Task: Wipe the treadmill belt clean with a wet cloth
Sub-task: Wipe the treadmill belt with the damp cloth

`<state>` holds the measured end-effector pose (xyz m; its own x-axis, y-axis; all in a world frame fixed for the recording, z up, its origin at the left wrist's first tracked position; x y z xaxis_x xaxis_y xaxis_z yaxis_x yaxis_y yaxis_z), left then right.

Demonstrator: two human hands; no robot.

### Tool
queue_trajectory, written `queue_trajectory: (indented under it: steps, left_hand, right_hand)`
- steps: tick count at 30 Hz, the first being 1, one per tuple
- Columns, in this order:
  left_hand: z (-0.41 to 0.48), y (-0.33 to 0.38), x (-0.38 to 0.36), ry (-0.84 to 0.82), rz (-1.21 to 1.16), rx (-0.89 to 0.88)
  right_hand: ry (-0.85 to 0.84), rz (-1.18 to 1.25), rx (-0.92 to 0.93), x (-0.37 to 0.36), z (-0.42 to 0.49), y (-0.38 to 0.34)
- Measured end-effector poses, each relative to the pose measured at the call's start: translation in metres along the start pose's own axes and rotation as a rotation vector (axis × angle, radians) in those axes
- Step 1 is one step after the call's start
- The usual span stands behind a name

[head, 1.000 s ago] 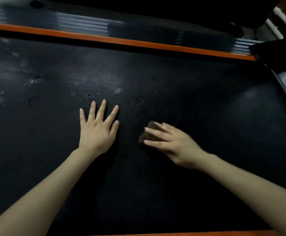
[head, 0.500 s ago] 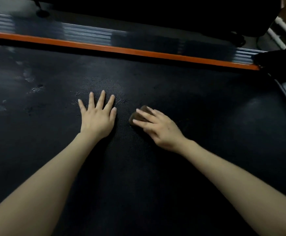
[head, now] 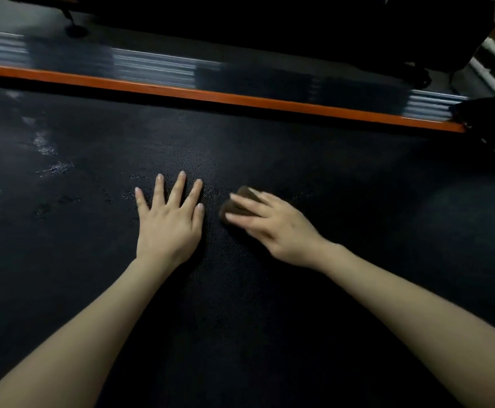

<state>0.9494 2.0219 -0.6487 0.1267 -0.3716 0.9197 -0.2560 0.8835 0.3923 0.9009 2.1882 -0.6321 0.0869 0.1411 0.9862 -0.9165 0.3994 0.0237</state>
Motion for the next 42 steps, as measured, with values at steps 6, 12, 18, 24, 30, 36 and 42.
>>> queue_trajectory:
  steps: [6, 12, 18, 24, 30, 36, 42]
  left_hand:
    - [0.000, 0.002, 0.000, 0.010, -0.007, 0.002]
    - [0.001, 0.003, 0.000, 0.002, 0.002, 0.008]
    - [0.000, 0.001, 0.001, 0.008, -0.009, -0.005]
    - [0.001, 0.003, 0.000, 0.031, 0.005, -0.015]
    - [0.002, 0.001, 0.000, 0.015, 0.009, -0.017]
    - [0.001, 0.001, 0.000, 0.038, 0.012, -0.022]
    - [0.002, 0.003, 0.003, 0.027, -0.001, -0.010]
  right_hand:
    - [0.041, -0.077, -0.723, 0.011, -0.019, 0.164]
    - [0.065, -0.142, -0.550, -0.011, 0.075, 0.083]
    - [0.012, -0.095, -0.101, -0.009, 0.056, 0.083]
    - [-0.002, -0.201, -1.000, -0.005, 0.080, 0.164]
    - [-0.045, -0.129, -0.379, -0.025, 0.154, 0.070]
    - [-0.058, -0.219, -0.803, -0.006, 0.061, 0.200]
    - [0.022, -0.142, -0.537, -0.009, 0.064, 0.095]
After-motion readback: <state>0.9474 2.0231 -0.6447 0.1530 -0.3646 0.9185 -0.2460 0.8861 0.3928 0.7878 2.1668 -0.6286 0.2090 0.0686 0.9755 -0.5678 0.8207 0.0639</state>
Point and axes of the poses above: each hand's wrist, its own z-axis towards the middle knuckle, its own x-axis out of the back of the hand, y = z × x, the point moved 6 cm from there along z, towards the middle knuckle, and after that the axes turned 15 degrees about -z, right-handed, at the moved point
